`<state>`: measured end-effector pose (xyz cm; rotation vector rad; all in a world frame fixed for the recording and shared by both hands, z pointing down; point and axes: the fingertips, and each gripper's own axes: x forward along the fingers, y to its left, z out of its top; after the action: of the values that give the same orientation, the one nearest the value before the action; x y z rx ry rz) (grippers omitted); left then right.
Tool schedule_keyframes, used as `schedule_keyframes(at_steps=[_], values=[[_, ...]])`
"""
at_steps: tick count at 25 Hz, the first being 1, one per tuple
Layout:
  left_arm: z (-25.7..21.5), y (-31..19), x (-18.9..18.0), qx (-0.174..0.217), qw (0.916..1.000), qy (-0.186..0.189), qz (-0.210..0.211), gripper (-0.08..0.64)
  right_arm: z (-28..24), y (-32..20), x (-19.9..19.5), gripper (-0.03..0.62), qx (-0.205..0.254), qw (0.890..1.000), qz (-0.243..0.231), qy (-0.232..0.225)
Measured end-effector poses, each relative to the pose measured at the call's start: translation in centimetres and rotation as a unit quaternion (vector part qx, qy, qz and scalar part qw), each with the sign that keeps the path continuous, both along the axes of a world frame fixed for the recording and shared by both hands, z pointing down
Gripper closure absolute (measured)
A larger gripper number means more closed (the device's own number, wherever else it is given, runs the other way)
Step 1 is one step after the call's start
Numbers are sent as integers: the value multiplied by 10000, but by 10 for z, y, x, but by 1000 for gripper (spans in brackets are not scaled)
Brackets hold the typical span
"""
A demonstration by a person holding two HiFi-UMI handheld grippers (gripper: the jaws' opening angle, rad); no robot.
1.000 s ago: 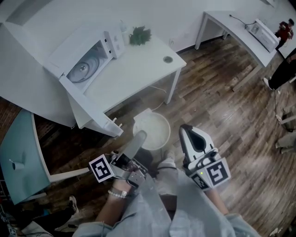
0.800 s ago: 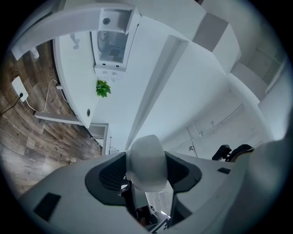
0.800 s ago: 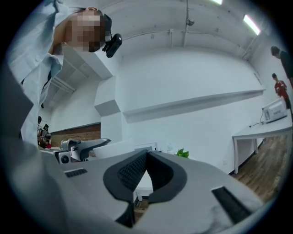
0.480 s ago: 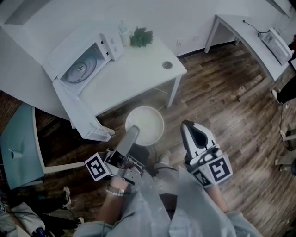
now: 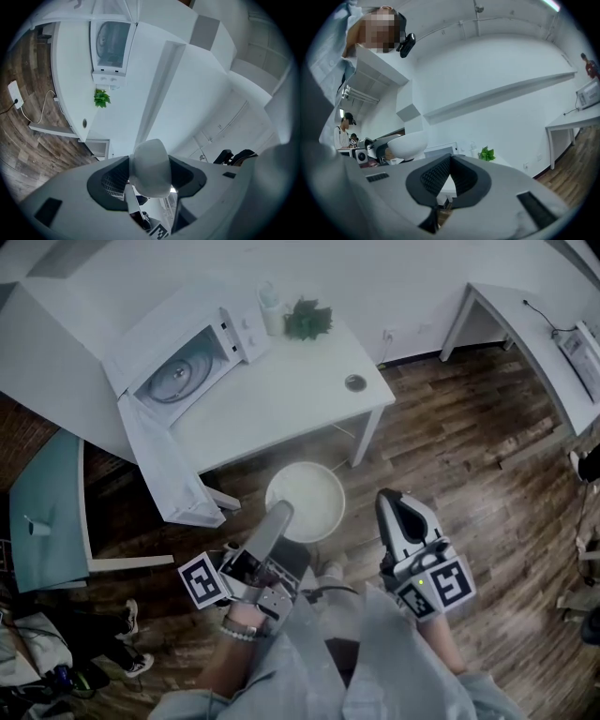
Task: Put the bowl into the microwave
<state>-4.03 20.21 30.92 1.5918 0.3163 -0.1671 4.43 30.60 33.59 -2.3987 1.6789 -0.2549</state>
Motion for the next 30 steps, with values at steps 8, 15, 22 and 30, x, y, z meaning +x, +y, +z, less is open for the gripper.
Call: schedule_keyframes(at_steps=[8, 15, 22, 30], values=[[6, -15, 11, -145, 9998, -22, -112, 324, 1, -22, 6, 589, 86, 9998, -153, -65], [4, -34, 39, -73, 9999, -45, -82, 324, -2, -34, 28, 589, 55, 10000, -51, -33], [-1, -58, 71, 12, 10000, -50, 63, 324, -4, -58, 56, 589, 73, 9999, 87, -48], [-6, -95, 98, -5, 9999, -32, 99, 324, -12, -106, 84, 589, 93, 10000, 11, 14]])
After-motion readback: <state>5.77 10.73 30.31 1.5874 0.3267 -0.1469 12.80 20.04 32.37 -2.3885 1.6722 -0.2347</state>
